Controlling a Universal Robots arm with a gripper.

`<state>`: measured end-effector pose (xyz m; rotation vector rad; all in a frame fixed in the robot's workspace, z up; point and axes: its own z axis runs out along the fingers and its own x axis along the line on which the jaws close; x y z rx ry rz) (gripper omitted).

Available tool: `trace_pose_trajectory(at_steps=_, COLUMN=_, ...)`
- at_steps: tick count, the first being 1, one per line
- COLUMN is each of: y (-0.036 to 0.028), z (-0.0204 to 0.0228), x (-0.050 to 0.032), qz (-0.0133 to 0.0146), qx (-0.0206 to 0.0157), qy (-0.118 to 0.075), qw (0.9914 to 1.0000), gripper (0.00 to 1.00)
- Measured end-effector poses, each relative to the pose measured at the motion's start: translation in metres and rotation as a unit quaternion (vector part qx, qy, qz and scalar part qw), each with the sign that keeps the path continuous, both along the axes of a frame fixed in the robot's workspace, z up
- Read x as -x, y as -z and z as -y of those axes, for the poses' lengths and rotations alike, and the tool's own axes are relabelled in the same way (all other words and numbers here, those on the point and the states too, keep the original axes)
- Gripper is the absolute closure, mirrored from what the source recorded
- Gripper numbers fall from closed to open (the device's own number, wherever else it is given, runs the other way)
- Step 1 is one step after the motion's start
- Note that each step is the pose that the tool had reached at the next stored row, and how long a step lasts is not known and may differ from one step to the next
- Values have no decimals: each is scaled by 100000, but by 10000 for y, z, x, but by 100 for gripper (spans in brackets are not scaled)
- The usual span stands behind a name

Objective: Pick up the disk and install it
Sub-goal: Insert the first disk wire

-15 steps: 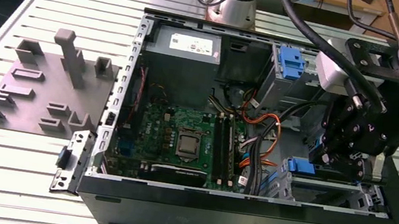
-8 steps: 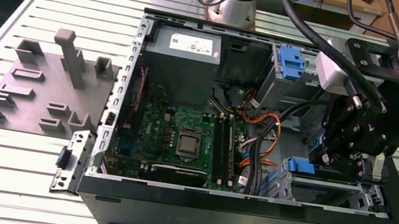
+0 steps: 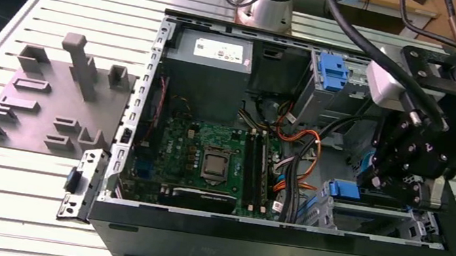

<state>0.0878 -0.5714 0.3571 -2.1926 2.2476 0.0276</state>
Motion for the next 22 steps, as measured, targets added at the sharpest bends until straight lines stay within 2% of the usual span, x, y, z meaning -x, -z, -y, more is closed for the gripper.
trace_pose_trajectory(at_steps=3, y=0, z=-4, x=-113, qz=0, qx=1, qy=-2, qw=100000, gripper=89)
trace_pose_trajectory(at_steps=8, y=0, z=-26, x=-252, qz=1, qx=1, qy=1, qw=100000, gripper=89)
trace_pose_trajectory(at_steps=14, y=1, z=-71, x=-433, qz=-69, qx=-5, qy=1, qw=100000, gripper=89)
trace_pose_trajectory(at_steps=19, y=1, z=-124, x=-563, qz=-368, qx=-4, qy=0, qw=99999, gripper=89)
trace_pose_trajectory(at_steps=22, y=1, z=-205, x=-602, qz=-540, qx=0, qy=-2, qw=99999, gripper=89)
